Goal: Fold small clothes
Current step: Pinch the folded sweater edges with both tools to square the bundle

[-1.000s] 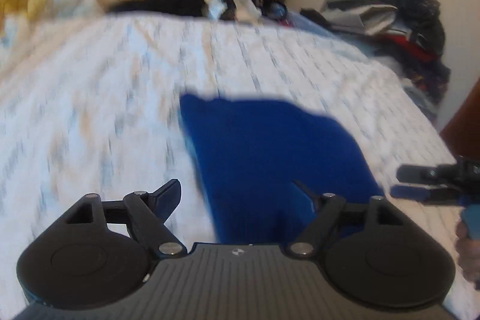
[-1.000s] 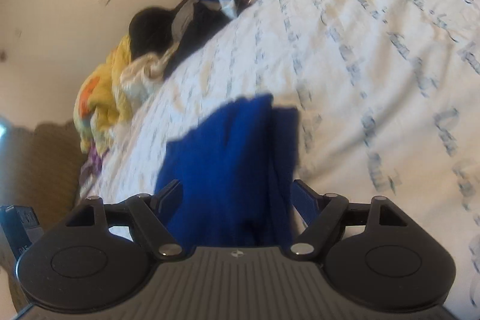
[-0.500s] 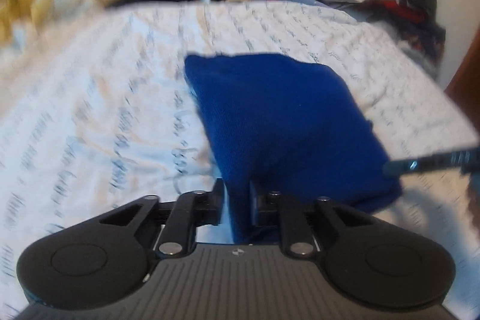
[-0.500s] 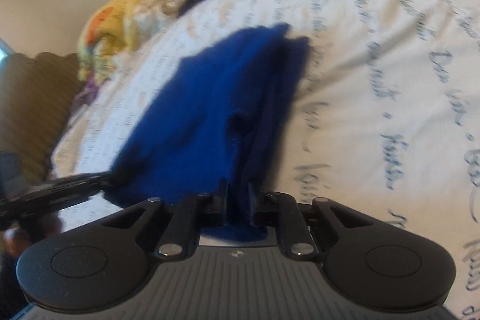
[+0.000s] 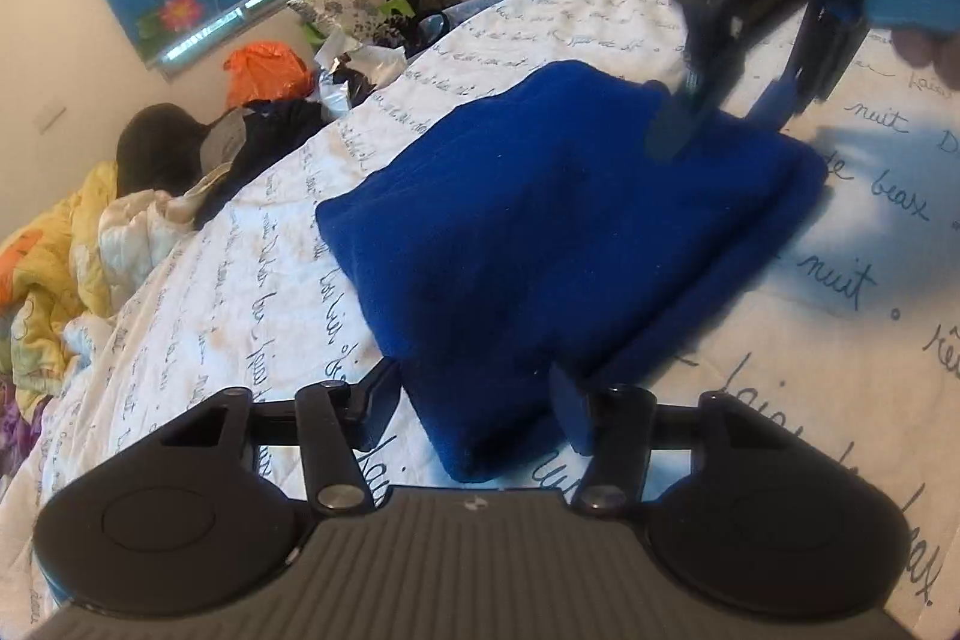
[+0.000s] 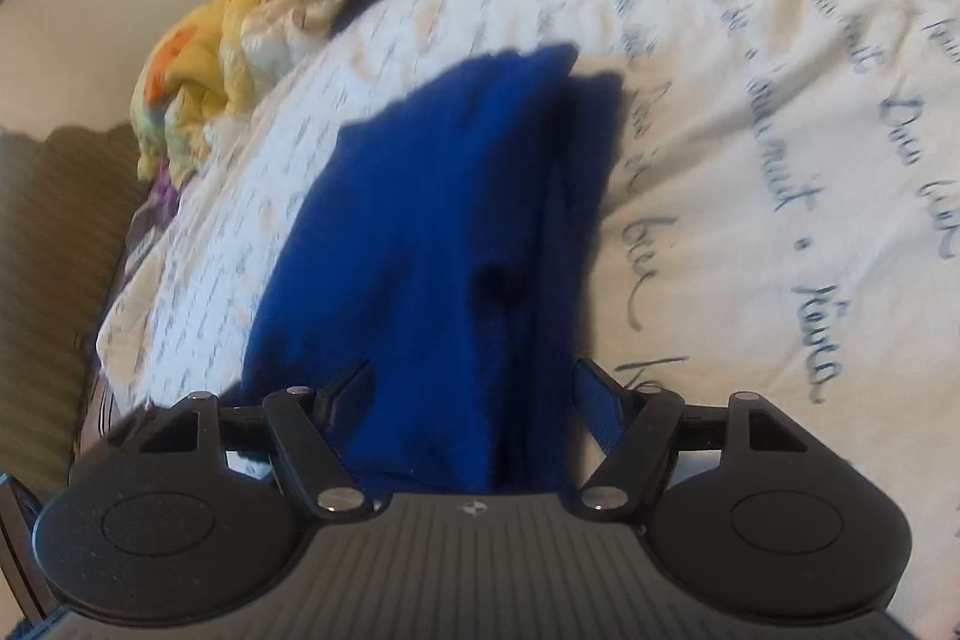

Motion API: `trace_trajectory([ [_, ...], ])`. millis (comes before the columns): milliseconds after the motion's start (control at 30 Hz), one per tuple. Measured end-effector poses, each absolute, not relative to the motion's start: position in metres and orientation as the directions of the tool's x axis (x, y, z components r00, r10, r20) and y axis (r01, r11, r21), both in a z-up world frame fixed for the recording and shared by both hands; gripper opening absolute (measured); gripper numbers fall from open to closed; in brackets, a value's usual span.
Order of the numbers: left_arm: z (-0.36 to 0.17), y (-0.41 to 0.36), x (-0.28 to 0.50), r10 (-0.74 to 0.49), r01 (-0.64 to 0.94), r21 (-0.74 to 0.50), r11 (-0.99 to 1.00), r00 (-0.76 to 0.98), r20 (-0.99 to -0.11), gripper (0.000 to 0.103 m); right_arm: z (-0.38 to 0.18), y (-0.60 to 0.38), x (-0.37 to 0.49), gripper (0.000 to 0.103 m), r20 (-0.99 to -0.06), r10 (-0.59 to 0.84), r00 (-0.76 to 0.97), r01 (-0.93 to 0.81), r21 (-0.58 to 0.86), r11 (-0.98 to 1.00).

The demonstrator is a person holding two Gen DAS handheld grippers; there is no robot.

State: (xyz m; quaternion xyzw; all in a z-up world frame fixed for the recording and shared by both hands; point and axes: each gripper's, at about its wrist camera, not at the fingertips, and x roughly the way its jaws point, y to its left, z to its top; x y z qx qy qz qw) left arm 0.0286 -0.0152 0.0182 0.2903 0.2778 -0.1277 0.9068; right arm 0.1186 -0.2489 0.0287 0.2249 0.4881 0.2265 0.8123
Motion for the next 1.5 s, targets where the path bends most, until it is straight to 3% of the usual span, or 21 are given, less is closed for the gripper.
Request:
trace_trajectory([
  [67,0.022,-0.011,0.029,-0.101,0.421,0.420,0.804,0.793,-0.601,0.061,0.023,-0.242,0.120,0.025,-0.707,0.575,0.411,-0.170,0.560,0.811],
  [100,0.025,-0.008,0.029,-0.120,0.435,0.395,0.809,0.781,-0.613,0.068,0.025,-0.240,0.120,0.022,-0.727,0.554,0.405,-0.169,0.536,0.827],
  [267,0.025,0.001,0.021,-0.159,0.463,0.368,0.807,0.769,-0.620,0.074,0.031,-0.250,0.116,0.024,-0.707,0.585,0.396,-0.175,0.568,0.804],
  [467,0.021,0.003,0.028,-0.125,0.437,0.357,0.825,0.759,-0.639,0.065,0.027,-0.248,0.116,0.025,-0.710,0.596,0.375,-0.136,0.594,0.793],
  [667,0.030,0.009,0.032,-0.163,0.431,0.264,0.863,0.731,-0.663,0.065,0.021,-0.243,0.120,0.026,-0.730,0.586,0.352,-0.138,0.579,0.804],
  [767,0.027,0.011,0.035,-0.118,0.404,0.299,0.865,0.741,-0.661,0.065,0.020,-0.245,0.119,0.027,-0.719,0.594,0.360,-0.139,0.589,0.796],
  [833,0.027,0.017,0.037,-0.129,0.398,0.259,0.880,0.725,-0.677,0.056,0.021,-0.245,0.117,0.021,-0.698,0.612,0.373,-0.157,0.602,0.783],
  [900,0.028,0.021,0.038,-0.148,0.399,0.218,0.891,0.709,-0.690,0.031,0.025,-0.245,0.115,0.013,-0.683,0.621,0.385,-0.174,0.607,0.775],
  [967,0.027,0.020,0.036,-0.144,0.399,0.225,0.889,0.709,-0.690,0.026,0.031,-0.248,0.114,0.011,-0.660,0.637,0.398,-0.183,0.623,0.760],
  [1000,0.028,0.019,0.035,-0.143,0.398,0.228,0.888,0.713,-0.687,0.015,0.035,-0.250,0.114,0.011,-0.643,0.650,0.405,-0.186,0.638,0.747],
  [1133,0.028,0.021,0.029,-0.140,0.399,0.244,0.884,0.724,-0.676,0.015,0.059,-0.258,0.104,0.009,-0.585,0.688,0.429,-0.249,0.656,0.713],
  [1267,0.023,0.024,0.028,-0.138,0.406,0.248,0.879,0.717,-0.684,0.014,0.015,-0.261,0.102,0.008,-0.723,0.577,0.380,-0.194,0.547,0.814],
  [1433,0.034,0.028,0.018,-0.140,0.425,0.277,0.862,0.723,-0.676,0.019,0.030,-0.279,0.101,0.015,-0.634,0.628,0.452,-0.113,0.658,0.745],
  [1500,0.036,0.027,0.017,-0.121,0.414,0.308,0.857,0.740,-0.661,0.032,0.043,-0.288,0.100,0.023,-0.577,0.656,0.487,-0.126,0.696,0.707],
])
